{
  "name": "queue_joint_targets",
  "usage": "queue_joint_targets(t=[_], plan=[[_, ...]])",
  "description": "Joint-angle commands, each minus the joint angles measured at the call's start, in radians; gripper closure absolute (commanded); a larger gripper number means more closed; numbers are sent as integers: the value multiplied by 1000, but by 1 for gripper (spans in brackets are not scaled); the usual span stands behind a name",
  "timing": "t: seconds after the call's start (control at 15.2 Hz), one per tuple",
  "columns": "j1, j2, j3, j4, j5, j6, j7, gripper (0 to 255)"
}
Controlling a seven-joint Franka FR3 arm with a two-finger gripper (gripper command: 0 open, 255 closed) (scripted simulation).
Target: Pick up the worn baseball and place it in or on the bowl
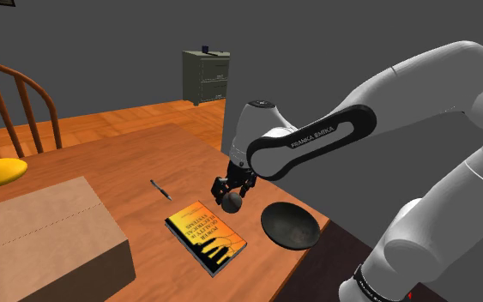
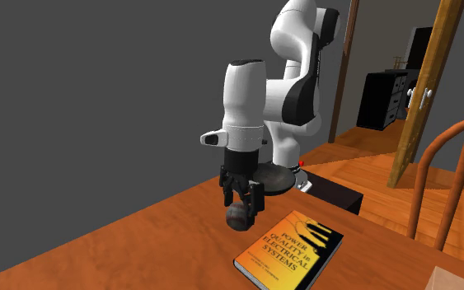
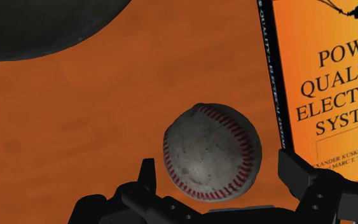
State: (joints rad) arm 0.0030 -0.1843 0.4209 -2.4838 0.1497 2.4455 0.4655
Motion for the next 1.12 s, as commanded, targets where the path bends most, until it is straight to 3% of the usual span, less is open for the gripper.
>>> queue_joint_targets(t=[0.0, 0.13, 0.2, 0.79, 1.06], plan=[[0, 1, 0, 0, 0, 1, 0, 0], [0, 1, 0, 0, 0, 1, 0, 0], [0, 1, 0, 0, 0, 1, 0, 255], [0, 1, 0, 0, 0, 1, 0, 255], [3, -36, -8, 25, 11, -60, -8, 255]])
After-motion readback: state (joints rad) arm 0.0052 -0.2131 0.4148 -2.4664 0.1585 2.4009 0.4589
